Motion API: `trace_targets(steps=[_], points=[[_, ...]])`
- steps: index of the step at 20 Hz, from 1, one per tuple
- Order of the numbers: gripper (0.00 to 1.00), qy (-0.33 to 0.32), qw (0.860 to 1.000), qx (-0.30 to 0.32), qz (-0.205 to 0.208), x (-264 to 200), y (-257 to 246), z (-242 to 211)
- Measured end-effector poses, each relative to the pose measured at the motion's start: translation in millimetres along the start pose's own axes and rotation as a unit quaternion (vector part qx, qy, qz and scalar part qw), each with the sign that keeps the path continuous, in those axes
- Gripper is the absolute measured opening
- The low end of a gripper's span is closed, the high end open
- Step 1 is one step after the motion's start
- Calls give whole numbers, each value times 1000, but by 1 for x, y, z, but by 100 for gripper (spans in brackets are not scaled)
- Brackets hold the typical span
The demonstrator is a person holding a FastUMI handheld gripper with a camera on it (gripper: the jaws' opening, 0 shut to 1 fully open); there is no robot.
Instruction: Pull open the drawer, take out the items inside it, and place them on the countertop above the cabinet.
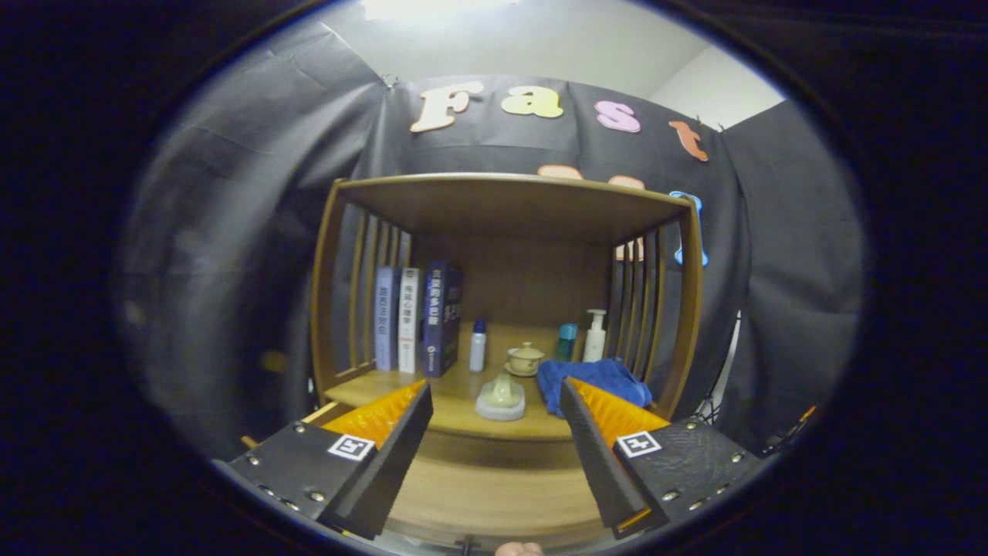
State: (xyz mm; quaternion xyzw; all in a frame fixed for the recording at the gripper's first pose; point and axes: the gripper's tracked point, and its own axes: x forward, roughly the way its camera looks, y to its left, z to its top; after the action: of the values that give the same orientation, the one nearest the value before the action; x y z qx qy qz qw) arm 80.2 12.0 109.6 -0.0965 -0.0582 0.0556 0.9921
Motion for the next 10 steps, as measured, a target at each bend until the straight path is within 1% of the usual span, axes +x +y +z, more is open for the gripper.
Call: trace_targets(steps=[2,5,7,10], points=[[98,-2,1000,3,5,-31,6,-3],[98,13,1000,22,8,-67,17,-22],[98,36,999,33,18,-89,26,-48],[99,67,996,52,12,-106,23,-89]])
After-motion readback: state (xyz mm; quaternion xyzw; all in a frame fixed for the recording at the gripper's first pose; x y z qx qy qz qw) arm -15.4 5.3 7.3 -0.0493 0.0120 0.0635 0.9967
